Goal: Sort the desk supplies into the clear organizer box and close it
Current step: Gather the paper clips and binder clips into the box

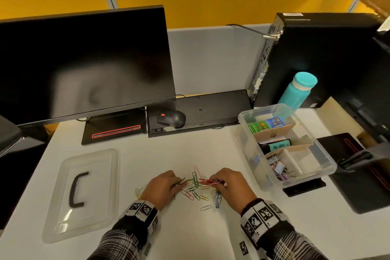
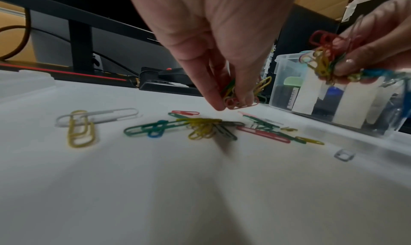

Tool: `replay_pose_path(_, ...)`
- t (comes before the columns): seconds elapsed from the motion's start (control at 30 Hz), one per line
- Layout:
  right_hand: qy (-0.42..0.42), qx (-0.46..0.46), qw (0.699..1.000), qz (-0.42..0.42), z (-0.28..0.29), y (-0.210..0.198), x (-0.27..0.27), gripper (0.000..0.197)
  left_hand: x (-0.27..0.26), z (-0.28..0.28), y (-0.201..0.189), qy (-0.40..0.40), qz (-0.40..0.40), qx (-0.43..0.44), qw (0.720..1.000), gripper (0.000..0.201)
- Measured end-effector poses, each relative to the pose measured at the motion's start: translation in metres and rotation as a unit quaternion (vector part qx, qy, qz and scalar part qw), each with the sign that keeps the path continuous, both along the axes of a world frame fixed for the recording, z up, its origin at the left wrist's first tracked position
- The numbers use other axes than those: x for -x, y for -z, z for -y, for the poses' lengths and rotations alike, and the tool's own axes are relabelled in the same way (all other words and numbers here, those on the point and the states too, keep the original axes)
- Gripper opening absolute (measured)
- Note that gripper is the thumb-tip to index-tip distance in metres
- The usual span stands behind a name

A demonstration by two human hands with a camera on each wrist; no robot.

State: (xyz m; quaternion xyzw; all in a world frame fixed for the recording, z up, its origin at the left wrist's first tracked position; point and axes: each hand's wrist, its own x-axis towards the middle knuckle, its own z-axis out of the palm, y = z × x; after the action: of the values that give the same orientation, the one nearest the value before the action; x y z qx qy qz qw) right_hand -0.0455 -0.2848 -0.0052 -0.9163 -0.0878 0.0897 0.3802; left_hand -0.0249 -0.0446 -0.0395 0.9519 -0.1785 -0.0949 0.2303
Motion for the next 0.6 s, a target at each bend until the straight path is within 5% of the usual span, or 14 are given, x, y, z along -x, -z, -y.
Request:
replay_pose_path(0.07,0.003,-0.012,1.000,0.008,0.010,-0.011,0.001,0.021,0.001,0.005,0.000,-0.002,0.006,0.011,1.000,0.080)
replay_pose_path(0.3,0.001,-0.048,0.999,-0.003,0.051,-0.061,0.005,0.020,0.000,0.031,-0.002,-0.025,-0.004,0.008,1.000,0.031)
replay_pose_path(0.6,0.081,-0.104,0.991,-0.003,0.150,-0.133,-0.001,0.022,0.002,0.045,0.001,-0.046,-0.003,0.008,0.999,0.024)
